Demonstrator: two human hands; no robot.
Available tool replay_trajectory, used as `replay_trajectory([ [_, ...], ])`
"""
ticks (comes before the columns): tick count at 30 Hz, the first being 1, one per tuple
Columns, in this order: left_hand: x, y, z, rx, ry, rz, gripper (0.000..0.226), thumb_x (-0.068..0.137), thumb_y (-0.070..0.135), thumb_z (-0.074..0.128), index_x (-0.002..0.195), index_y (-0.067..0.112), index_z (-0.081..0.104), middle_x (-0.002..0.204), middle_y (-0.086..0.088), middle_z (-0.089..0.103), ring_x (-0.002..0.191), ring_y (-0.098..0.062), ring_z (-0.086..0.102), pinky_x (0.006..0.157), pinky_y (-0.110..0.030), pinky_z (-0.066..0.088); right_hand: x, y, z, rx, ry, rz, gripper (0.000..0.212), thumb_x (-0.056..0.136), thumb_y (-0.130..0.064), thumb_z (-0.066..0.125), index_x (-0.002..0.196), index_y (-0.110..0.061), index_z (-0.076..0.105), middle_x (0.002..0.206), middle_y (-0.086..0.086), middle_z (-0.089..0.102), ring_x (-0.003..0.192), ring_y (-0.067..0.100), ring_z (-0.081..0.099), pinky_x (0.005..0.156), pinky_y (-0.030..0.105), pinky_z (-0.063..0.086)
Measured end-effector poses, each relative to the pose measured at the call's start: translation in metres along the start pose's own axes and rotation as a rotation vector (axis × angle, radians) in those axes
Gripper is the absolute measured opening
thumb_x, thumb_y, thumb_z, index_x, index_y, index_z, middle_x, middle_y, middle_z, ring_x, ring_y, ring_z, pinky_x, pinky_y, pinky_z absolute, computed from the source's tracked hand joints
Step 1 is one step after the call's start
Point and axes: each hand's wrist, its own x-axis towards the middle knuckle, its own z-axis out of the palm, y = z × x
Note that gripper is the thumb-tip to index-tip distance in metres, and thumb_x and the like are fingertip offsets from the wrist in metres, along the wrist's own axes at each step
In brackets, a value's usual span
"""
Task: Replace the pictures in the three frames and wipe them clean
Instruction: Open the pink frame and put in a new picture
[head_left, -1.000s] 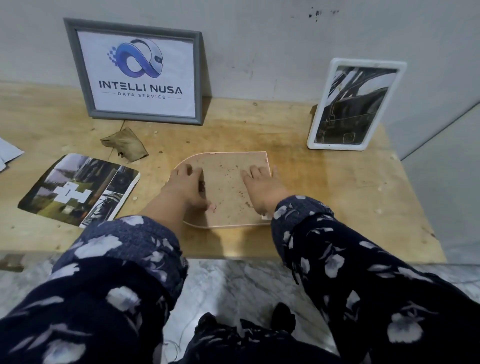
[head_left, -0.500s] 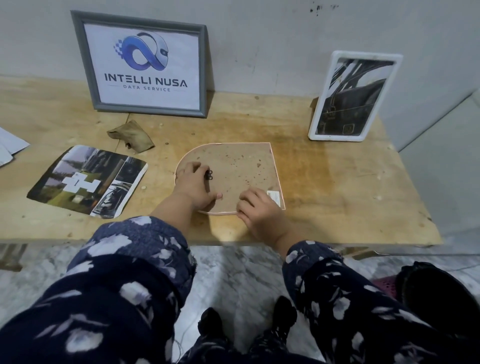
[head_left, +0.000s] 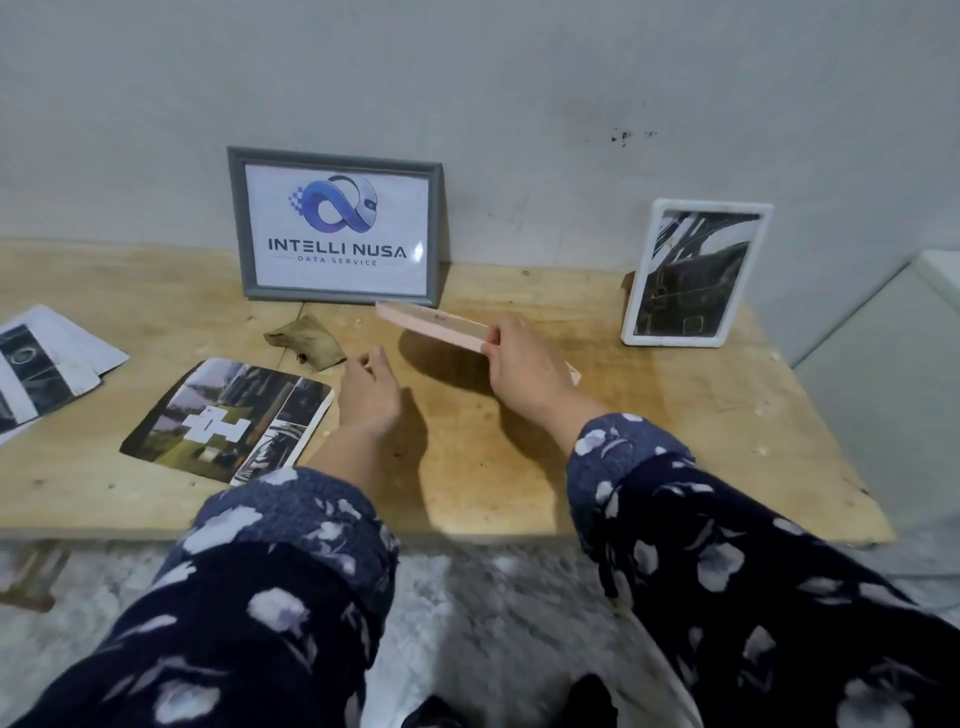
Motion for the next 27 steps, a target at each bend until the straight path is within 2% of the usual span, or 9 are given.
replay_trajectory([
  [6, 0.003, 0.038, 0.023, -0.082, -0.159, -0.104, 0.074, 0.098, 0.059, 0.015, 0.152, 0.008, 0.019, 0.156, -0.013, 0.027, 0.141, -0.033, 0.029, 0.115, -0.045, 0.023, 0.037, -0.016, -0.060, 0.381, 0.050, 0.231, 0.024, 0.099, -0.021, 0.043, 0.111, -0.007, 0.059, 0.103, 0.006, 0.058, 0.094, 0.020, 0.053, 0.085, 0.032, 0.042],
  [8, 0.008, 0.049, 0.030, -0.155, -0.171, -0.145, 0.079, 0.095, 0.065, 0.011, 0.154, 0.012, 0.015, 0.159, -0.011, 0.021, 0.144, -0.032, 0.022, 0.116, -0.046, 0.019, 0.045, -0.009, -0.074, 0.565, 0.046, 0.307, 0.024, 0.099, -0.019, 0.044, 0.096, -0.007, 0.064, 0.088, 0.007, 0.058, 0.081, 0.021, 0.052, 0.078, 0.031, 0.042],
  [10, 0.013, 0.057, 0.037, -0.249, -0.186, -0.165, 0.094, 0.083, 0.080, 0.006, 0.154, 0.019, 0.017, 0.158, -0.010, 0.024, 0.143, -0.033, 0.024, 0.117, -0.049, 0.018, 0.049, 0.004, -0.082, 0.835, 0.013, 0.414, 0.028, 0.098, -0.015, 0.043, 0.077, -0.009, 0.061, 0.071, 0.006, 0.054, 0.065, 0.020, 0.049, 0.067, 0.032, 0.041],
  [13, 0.028, 0.064, 0.049, -0.311, -0.175, -0.229, 0.114, 0.065, 0.093, 0.001, 0.152, 0.022, 0.024, 0.153, -0.008, 0.036, 0.140, -0.033, 0.032, 0.117, -0.051, 0.018, 0.056, 0.032, -0.082, 1.128, -0.045, 0.548, 0.030, 0.100, -0.012, 0.040, 0.083, -0.006, 0.063, 0.071, 0.007, 0.055, 0.062, 0.019, 0.051, 0.065, 0.034, 0.046],
  [15, 0.036, 0.065, 0.055, -0.285, -0.145, -0.240, 0.105, 0.075, 0.085, 0.000, 0.150, 0.017, 0.030, 0.148, -0.010, 0.042, 0.136, -0.034, 0.038, 0.115, -0.050, 0.024, 0.060, 0.049, -0.071, 1.116, -0.028, 0.610, 0.025, 0.101, -0.014, 0.040, 0.093, -0.008, 0.063, 0.080, 0.008, 0.060, 0.070, 0.021, 0.056, 0.078, 0.041, 0.052],
  [17, 0.040, 0.064, 0.060, -0.218, -0.113, -0.259, 0.108, 0.070, 0.088, 0.000, 0.138, 0.016, 0.044, 0.133, -0.014, 0.056, 0.117, -0.034, 0.054, 0.106, -0.048, 0.037, 0.066, 0.066, -0.051, 1.064, 0.028, 0.653, 0.018, 0.098, -0.012, 0.043, 0.107, -0.011, 0.058, 0.091, 0.010, 0.064, 0.076, 0.024, 0.061, 0.081, 0.044, 0.054],
  [19, 0.041, 0.055, 0.064, -0.148, -0.086, -0.217, 0.084, 0.086, 0.074, 0.009, 0.129, 0.013, 0.047, 0.120, -0.013, 0.060, 0.104, -0.028, 0.056, 0.096, -0.041, 0.042, 0.067, 0.084, -0.024, 1.030, 0.049, 0.727, 0.020, 0.092, -0.010, 0.046, 0.108, -0.018, 0.055, 0.103, 0.012, 0.066, 0.088, 0.030, 0.065, 0.082, 0.049, 0.056],
  [22, 0.045, 0.035, 0.078, -0.014, -0.074, -0.203, 0.064, 0.100, 0.056, 0.016, 0.137, 0.011, 0.042, 0.124, -0.012, 0.052, 0.107, -0.025, 0.049, 0.091, -0.038, 0.037, 0.078, 0.121, 0.020, 0.937, 0.007, 0.829, 0.022, 0.088, -0.011, 0.046, 0.102, -0.027, 0.052, 0.110, 0.010, 0.064, 0.098, 0.033, 0.063, 0.086, 0.051, 0.055],
  [27, 0.054, 0.016, 0.090, 0.301, -0.083, -0.218, 0.071, 0.099, 0.056, 0.008, 0.143, 0.010, 0.040, 0.147, -0.018, 0.036, 0.136, -0.034, 0.029, 0.112, -0.045, 0.021, 0.084, 0.150, 0.057, 0.710, -0.049, 0.847, 0.030, 0.085, -0.016, 0.034, 0.104, -0.032, 0.051, 0.121, 0.004, 0.057, 0.106, 0.031, 0.057, 0.092, 0.048, 0.052],
])
